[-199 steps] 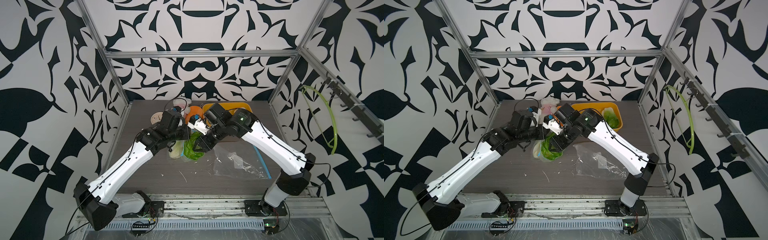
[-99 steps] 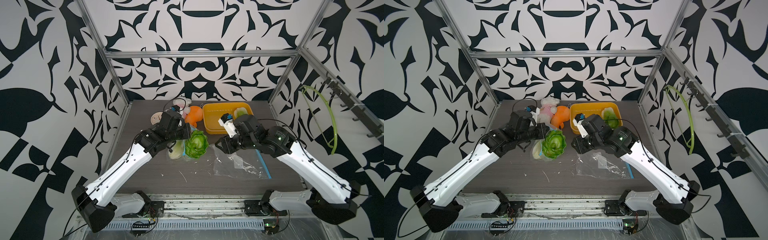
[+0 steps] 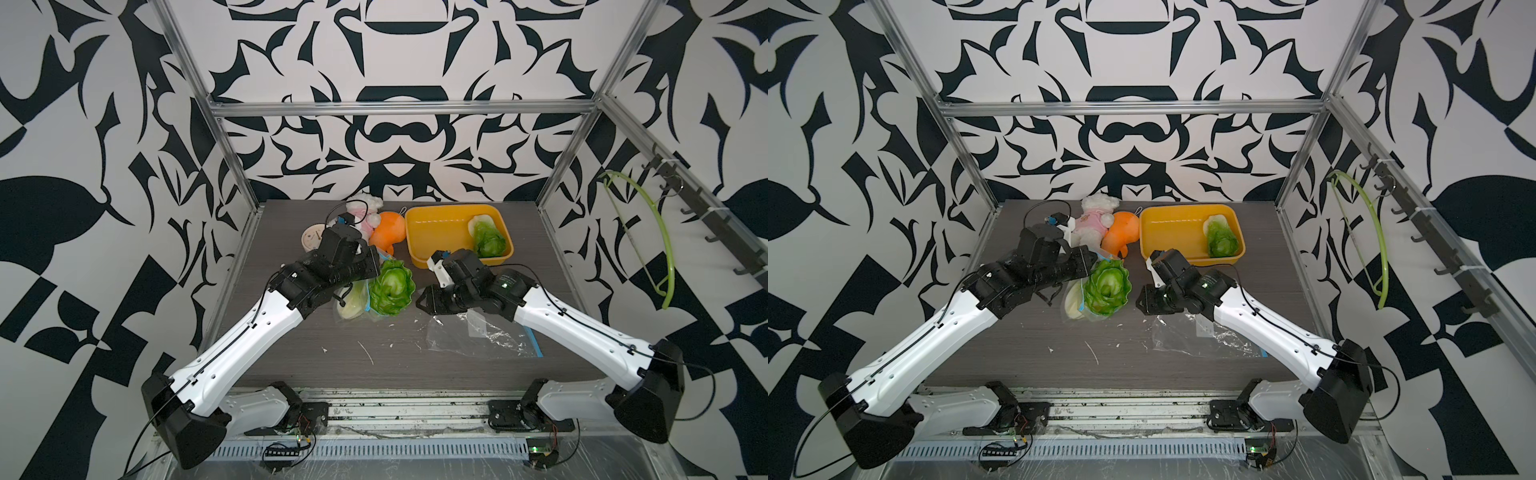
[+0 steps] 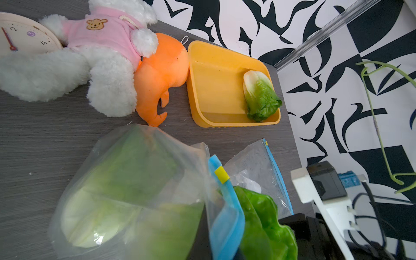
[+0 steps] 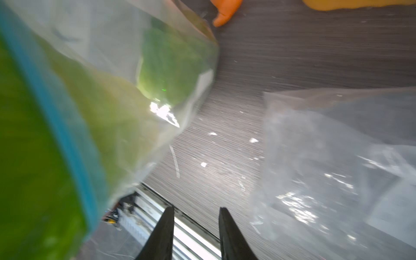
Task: Put the chinese cabbages into a zipper bag and zip it
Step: Adjust the zipper food storage bag at the center of the board.
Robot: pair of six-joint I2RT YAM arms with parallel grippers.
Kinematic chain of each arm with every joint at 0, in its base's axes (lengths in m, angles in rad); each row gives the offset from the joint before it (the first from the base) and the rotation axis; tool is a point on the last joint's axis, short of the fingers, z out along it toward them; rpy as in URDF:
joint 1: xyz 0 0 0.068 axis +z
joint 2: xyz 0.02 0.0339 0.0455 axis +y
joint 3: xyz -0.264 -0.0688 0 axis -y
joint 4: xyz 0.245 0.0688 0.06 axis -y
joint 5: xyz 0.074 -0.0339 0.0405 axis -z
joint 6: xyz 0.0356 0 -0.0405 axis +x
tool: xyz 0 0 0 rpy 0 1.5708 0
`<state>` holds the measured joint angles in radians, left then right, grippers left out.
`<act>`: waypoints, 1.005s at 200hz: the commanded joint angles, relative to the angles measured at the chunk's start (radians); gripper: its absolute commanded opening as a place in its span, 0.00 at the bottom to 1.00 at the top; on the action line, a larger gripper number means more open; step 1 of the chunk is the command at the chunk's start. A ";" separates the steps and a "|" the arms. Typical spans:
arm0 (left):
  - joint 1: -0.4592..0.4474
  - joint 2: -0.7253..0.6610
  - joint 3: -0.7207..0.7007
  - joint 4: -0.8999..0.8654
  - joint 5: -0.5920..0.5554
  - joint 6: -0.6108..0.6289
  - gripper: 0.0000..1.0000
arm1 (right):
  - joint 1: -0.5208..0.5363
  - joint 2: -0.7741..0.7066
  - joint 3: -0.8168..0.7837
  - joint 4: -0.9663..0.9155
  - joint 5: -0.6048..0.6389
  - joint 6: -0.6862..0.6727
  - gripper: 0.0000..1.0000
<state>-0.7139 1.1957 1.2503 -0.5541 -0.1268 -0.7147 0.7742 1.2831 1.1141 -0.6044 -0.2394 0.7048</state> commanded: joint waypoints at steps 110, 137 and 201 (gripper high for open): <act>-0.002 -0.046 -0.018 0.073 -0.026 -0.029 0.00 | 0.022 -0.122 -0.070 0.268 -0.114 0.214 0.35; -0.001 -0.045 -0.017 0.076 -0.028 -0.033 0.00 | 0.034 -0.115 -0.071 0.265 -0.108 0.220 0.37; -0.001 -0.044 -0.015 0.093 -0.013 -0.052 0.00 | 0.046 -0.060 -0.095 0.360 -0.118 0.252 0.34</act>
<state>-0.7139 1.1774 1.2366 -0.5266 -0.1425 -0.7559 0.8097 1.2144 1.0267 -0.3347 -0.3416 0.9329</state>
